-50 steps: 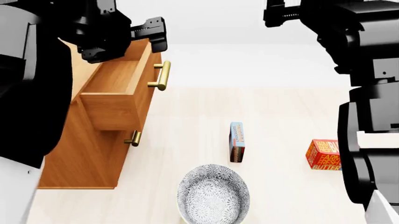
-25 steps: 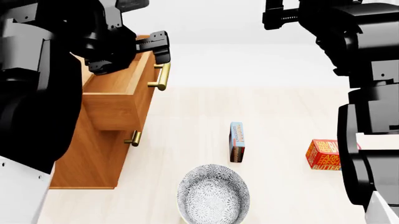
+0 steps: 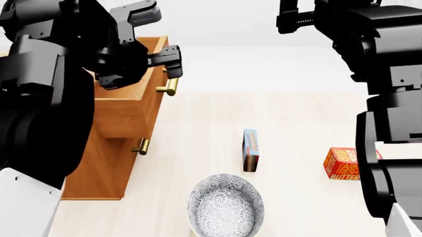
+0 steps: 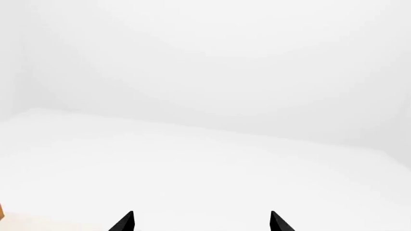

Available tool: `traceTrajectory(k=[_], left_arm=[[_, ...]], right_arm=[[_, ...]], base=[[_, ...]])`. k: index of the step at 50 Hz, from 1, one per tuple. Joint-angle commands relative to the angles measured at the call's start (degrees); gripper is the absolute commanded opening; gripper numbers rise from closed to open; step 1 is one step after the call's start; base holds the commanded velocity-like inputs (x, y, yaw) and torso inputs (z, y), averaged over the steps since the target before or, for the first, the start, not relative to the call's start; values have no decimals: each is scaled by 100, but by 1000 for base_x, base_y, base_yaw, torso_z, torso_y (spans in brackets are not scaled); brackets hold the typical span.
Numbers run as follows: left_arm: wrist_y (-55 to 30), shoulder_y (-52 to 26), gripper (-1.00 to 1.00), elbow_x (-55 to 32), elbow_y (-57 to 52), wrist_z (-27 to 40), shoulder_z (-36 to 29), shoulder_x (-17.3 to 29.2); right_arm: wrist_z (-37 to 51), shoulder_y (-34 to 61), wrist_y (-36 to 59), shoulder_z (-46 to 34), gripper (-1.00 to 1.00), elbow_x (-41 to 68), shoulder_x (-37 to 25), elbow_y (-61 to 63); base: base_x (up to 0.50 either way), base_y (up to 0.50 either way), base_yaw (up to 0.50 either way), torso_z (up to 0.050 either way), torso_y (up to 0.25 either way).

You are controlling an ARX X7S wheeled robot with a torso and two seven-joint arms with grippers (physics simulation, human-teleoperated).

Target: Put the chocolate pudding in the top drawer of the cabinet and close it.

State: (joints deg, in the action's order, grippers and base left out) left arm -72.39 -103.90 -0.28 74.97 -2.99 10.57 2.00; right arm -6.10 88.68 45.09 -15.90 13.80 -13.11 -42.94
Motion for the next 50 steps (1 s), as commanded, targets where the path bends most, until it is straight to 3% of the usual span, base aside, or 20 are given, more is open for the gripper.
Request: traceTrajectory(k=[1,36,41,50], left_arm=[[20,120,100,-12,0,9,26,-21],[56,375,100,-36,0,-161,-92,-168],[39,357,100,-750,-1,-132,-734,-197],[113,302,100,-3076,-3,245,-2652,-199]], right_arm=[[7,-16,-10,-18,100,8,-5,-11],[39,-130,19,-54,100,54,-45,50],[32,-103,9,-71,100,53,-33,19],[42,-128,33,-76,100,67,-56,57]], base=[[0,0,0,0,0],[0,0,0,0,0],[0,0,0,0,0],[0,0,0,0,0]])
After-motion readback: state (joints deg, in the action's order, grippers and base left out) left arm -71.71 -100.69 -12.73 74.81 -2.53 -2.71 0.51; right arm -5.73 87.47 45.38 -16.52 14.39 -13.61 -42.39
